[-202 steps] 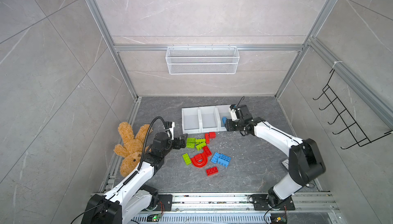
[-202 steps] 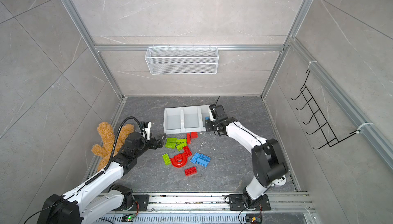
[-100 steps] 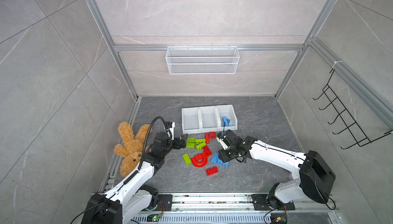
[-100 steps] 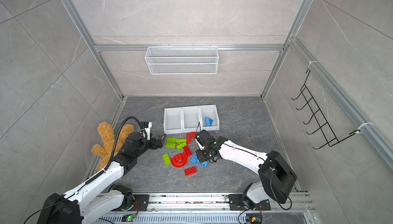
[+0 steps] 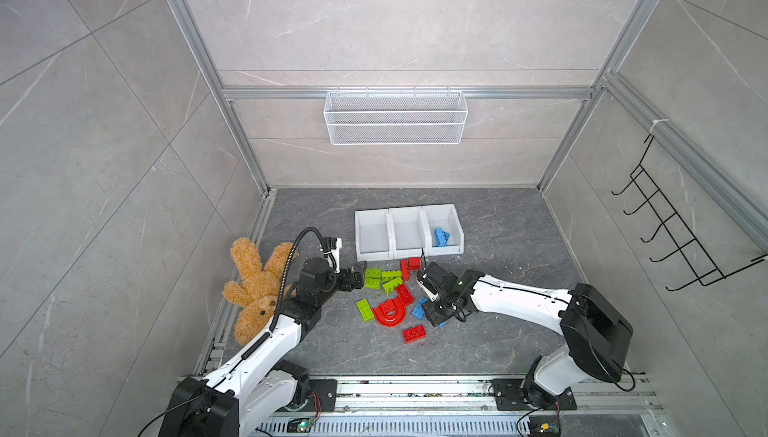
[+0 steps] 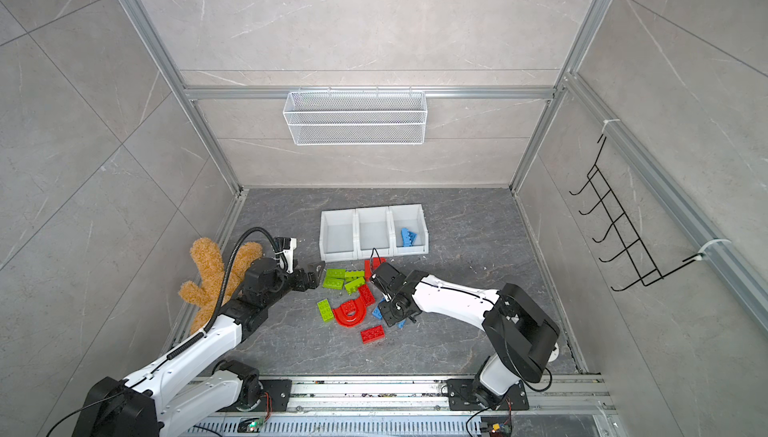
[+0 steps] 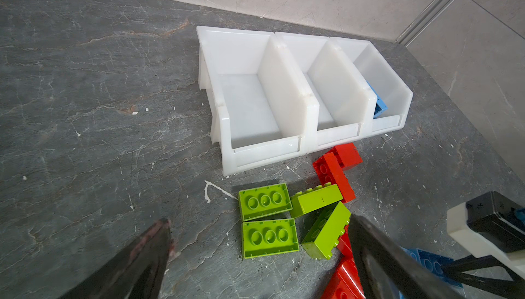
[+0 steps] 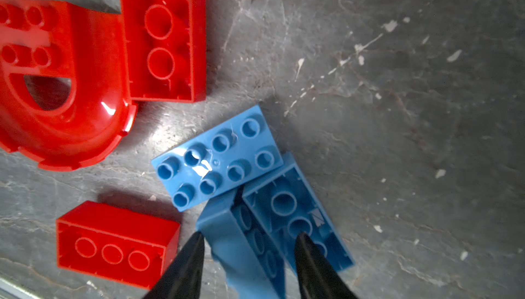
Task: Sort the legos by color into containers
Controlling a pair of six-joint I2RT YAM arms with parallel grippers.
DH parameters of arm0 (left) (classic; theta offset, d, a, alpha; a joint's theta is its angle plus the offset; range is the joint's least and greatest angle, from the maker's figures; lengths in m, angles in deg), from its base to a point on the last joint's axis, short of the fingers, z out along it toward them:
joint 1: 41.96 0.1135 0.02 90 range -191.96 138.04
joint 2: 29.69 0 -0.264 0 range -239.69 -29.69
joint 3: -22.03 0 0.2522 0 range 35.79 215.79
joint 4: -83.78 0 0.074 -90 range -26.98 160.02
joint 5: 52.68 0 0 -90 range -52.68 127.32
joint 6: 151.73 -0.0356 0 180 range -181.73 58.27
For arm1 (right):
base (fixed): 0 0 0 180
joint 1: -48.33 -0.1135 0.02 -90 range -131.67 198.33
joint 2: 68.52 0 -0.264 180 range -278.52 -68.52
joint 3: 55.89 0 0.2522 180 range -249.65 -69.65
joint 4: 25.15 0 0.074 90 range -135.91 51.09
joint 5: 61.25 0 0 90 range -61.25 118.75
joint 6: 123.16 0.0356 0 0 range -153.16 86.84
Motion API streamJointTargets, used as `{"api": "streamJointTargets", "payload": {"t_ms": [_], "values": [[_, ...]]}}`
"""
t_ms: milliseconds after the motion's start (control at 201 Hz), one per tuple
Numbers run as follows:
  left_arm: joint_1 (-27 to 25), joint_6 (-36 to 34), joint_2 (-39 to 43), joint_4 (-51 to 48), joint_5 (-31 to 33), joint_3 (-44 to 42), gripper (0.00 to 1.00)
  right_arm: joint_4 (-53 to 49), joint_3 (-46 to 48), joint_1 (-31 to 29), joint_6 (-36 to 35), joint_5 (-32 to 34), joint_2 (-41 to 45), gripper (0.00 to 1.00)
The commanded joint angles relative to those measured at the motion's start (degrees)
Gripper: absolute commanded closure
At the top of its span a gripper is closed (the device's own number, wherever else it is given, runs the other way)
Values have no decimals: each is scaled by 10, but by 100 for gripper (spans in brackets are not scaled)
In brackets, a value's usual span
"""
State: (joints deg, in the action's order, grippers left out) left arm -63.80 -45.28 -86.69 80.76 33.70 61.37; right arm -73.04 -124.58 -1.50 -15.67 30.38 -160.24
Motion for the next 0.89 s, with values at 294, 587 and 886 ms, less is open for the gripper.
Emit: {"api": "streamJointTargets", "payload": {"t_ms": [294, 587, 886], "values": [[1, -7, 10, 16, -9, 3, 0, -13, -5, -18, 5, 17, -8, 53], [1, -7, 8, 16, -11, 4, 0, -57, -22, -37, 53, 57, 0, 57], [1, -5, 6, 18, -14, 5, 0, -79, -25, -66, 90, 83, 23, 50]]}}
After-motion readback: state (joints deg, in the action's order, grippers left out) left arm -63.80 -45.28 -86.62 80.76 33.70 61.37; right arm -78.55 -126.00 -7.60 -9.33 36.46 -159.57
